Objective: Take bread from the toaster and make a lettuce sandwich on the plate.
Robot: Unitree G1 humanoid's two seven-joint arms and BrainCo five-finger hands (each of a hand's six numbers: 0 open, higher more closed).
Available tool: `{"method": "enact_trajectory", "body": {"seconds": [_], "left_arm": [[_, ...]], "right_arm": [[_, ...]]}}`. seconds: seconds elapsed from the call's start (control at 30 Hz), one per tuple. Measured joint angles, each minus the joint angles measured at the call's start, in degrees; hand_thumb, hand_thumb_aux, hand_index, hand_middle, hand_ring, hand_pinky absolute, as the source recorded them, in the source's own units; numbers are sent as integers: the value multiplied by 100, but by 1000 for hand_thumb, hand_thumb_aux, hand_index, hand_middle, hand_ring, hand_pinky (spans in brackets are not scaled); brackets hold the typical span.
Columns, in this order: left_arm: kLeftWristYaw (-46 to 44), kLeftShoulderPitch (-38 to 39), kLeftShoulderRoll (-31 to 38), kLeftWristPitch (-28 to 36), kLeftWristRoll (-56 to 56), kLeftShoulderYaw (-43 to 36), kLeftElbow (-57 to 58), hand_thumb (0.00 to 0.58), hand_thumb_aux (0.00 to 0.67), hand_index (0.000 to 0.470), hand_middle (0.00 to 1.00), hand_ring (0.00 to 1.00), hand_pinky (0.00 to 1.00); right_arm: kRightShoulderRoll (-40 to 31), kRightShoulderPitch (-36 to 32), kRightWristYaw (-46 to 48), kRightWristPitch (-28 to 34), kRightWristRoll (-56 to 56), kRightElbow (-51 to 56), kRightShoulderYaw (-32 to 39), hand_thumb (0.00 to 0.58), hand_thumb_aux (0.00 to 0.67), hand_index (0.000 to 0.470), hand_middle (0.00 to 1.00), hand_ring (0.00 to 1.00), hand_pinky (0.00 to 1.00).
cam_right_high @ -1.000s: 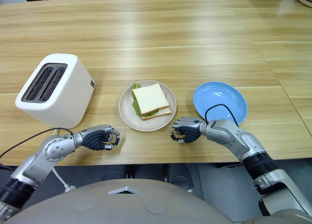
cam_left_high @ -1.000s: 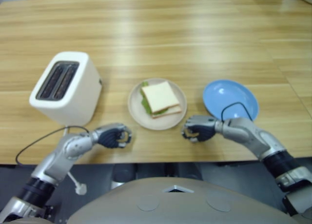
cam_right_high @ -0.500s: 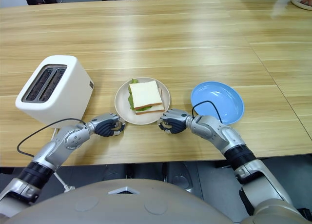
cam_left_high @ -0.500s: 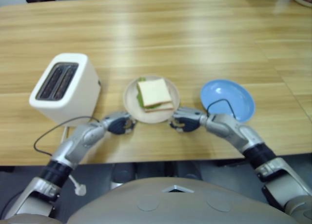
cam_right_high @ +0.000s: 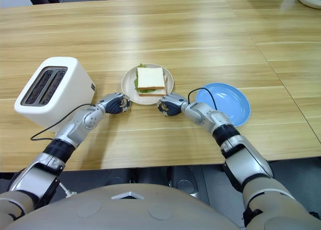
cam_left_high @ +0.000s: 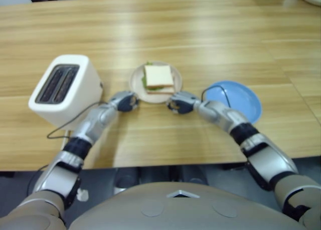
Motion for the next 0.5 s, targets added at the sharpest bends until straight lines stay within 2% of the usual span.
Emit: {"method": "enact_trajectory", "body": {"seconds": [0.17,0.27,0.4,0.5], "left_arm": [[556,-668,-291,-50,30,-108,1087,580,670,460,1000,1000,1000],[794,-912,-350,-108,36,-189,1522,580,670,460,1000,1000,1000],[979,-1002,-371,-217,44,-283,1721,580,670,460,1000,1000,1000],[1056,-707,-287,-305,3,-278,1359,580,670,460,1000,1000,1000]], "right_arm": [[428,-812,-764,290,-153,1263,195,580,670,460,1000,1000,1000],[564,-1055,-1050,374,-185,1739,273,580,670,460,1000,1000,1000],[608,-1124,-1244,328,-176,1962,281,580,670,460,1000,1000,1000],[469,-1001,-1342,28,-69,1835,249,580,670,460,1000,1000,1000]]}}
